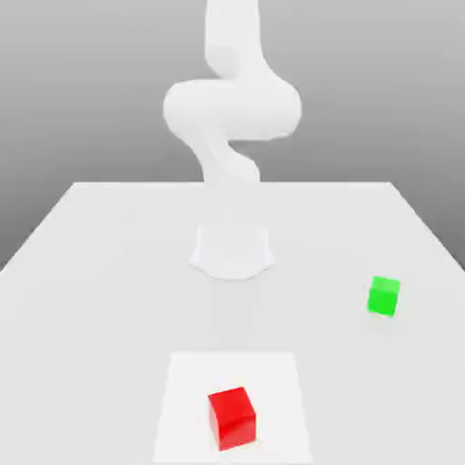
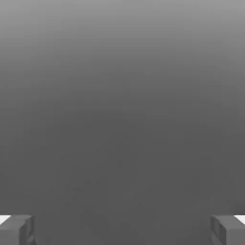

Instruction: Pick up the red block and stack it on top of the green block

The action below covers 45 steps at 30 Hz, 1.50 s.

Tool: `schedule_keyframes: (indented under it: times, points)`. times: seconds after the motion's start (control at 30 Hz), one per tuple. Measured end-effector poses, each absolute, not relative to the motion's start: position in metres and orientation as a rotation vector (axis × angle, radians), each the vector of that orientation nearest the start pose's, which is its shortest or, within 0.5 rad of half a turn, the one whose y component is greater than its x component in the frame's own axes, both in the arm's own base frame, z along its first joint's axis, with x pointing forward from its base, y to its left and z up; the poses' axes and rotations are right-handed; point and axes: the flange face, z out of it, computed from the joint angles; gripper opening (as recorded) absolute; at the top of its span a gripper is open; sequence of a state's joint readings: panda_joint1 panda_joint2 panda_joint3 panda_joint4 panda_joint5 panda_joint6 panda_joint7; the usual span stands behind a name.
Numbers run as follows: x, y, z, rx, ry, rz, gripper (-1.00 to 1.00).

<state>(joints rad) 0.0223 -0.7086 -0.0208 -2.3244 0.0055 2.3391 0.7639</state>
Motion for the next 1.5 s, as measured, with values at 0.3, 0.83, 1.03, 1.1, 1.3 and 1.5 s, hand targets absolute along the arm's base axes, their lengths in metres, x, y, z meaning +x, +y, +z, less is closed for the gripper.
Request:
schedule_keyframes:
  times: [0.3, 0.83, 1.03, 1.1, 1.3, 1.5]
  points:
    - [0.466, -0.001, 0.499, -2.739, 0.916, -0.591, 0.0]
    - [0.456, -0.001, 0.197, -3.054, 0.726, -0.01, 0.0]
    - [0.454, -0.001, 0.15, -3.057, 0.723, -0.001, -1.0]
    - [0.454, -0.001, 0.15, -3.058, 0.723, 0.0, -1.0]
    - [0.455, -0.001, 0.178, -3.058, 0.722, 0.0, -1.0]
    - [0.429, 0.077, 0.22, -3.082, 0.309, 0.017, -1.0]
